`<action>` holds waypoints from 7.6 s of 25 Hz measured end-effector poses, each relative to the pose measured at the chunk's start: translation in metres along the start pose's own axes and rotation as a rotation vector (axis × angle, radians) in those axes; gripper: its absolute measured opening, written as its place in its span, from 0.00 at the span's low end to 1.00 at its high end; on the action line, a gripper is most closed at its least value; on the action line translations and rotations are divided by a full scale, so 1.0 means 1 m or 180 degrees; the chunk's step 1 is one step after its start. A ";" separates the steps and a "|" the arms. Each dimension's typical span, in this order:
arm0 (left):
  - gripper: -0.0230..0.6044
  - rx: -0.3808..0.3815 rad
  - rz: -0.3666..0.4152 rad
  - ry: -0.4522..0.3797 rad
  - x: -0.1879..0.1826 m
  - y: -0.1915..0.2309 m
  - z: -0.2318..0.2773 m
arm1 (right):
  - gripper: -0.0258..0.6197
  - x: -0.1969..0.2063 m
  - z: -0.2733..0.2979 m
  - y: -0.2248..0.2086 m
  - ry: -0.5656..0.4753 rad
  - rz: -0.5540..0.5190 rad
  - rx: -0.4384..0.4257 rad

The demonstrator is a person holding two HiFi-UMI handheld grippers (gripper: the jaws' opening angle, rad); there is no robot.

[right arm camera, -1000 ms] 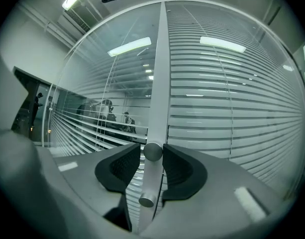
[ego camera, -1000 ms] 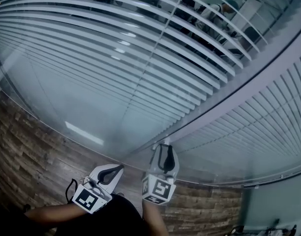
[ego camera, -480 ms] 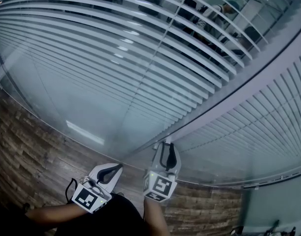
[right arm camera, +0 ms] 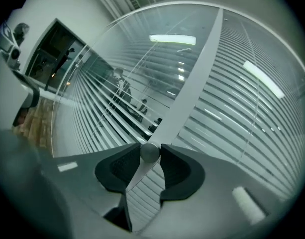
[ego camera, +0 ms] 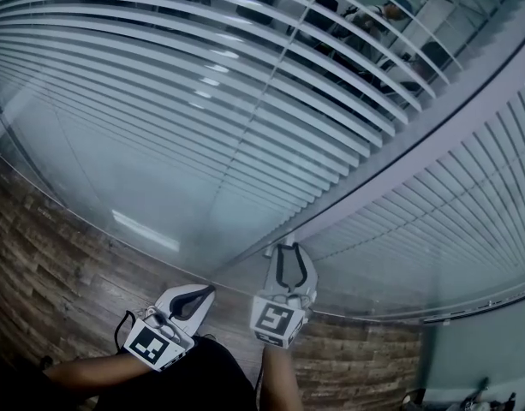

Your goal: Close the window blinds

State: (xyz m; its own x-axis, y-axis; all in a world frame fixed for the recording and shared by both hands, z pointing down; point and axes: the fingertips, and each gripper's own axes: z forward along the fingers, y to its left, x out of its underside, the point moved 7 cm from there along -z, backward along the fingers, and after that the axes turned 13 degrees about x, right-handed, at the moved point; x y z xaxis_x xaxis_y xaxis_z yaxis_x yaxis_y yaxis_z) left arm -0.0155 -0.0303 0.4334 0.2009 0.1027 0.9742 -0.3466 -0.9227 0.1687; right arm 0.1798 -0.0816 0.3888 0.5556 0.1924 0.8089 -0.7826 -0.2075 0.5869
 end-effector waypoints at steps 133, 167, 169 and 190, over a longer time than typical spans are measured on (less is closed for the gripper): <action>0.03 -0.0371 -0.0374 0.0199 0.016 0.009 -0.045 | 0.36 0.018 0.002 -0.017 0.0273 0.2050 -0.0082; 0.03 -0.0435 -0.0296 0.0166 0.019 0.016 -0.037 | 0.32 0.011 0.008 -0.006 0.0239 0.0388 -0.0201; 0.03 -0.0463 -0.0334 0.0177 0.021 0.017 -0.039 | 0.32 0.015 0.007 -0.010 0.0271 0.0898 -0.0158; 0.03 -0.0476 -0.0324 0.0180 0.027 0.019 -0.042 | 0.25 0.018 0.008 0.002 0.0189 0.0354 -0.0203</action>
State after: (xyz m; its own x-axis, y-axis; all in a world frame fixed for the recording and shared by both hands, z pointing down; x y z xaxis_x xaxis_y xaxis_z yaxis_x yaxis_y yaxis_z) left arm -0.0549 -0.0296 0.4694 0.1916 0.2173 0.9571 -0.4603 -0.8414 0.2832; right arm 0.1907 -0.0856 0.4046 0.4482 0.2284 0.8642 -0.8558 -0.1697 0.4887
